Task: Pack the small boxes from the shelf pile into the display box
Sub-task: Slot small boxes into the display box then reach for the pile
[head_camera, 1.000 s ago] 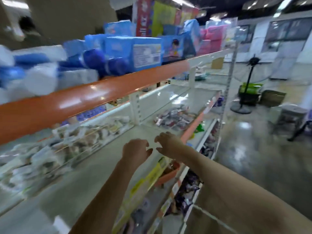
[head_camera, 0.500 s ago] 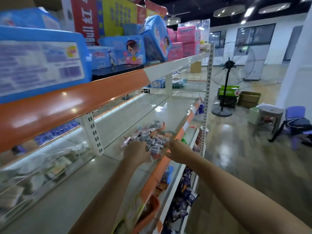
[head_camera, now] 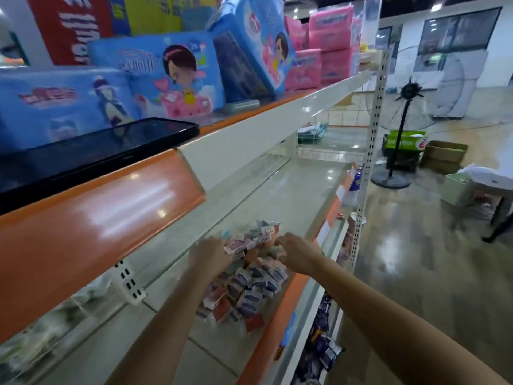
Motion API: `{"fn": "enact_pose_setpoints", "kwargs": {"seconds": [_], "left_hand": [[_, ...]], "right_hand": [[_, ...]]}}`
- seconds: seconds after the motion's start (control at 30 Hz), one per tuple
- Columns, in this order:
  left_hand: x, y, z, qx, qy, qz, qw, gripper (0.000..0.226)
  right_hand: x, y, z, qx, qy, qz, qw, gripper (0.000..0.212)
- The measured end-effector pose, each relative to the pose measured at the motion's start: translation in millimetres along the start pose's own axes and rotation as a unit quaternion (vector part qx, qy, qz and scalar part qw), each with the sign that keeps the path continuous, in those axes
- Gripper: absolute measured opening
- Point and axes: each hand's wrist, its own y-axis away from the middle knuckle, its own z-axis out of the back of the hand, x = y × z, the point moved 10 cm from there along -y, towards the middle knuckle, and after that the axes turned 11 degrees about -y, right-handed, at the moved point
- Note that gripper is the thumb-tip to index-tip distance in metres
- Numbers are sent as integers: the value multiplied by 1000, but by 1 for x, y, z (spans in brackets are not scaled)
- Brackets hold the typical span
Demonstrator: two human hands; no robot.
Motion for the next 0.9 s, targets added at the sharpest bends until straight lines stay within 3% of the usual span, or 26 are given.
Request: {"fn": "enact_pose_setpoints", "kwargs": {"seconds": [0.3, 0.53, 0.67, 0.9], "left_hand": [[6, -20, -21, 50, 47, 47, 997, 36], [0, -6, -18, -20, 39, 69, 997, 33], [-3, 2, -22, -36, 15, 85, 996, 41], [-3, 9, -17, -52, 18, 108, 993, 41]], "right_hand": [[19, -72, -9, 33, 21, 125, 991, 30], [14, -87, -27, 32, 25, 180, 983, 34], [11, -89, -25, 31, -7, 207, 978, 38], [7, -82, -6, 42, -135, 211, 967, 24]]}}
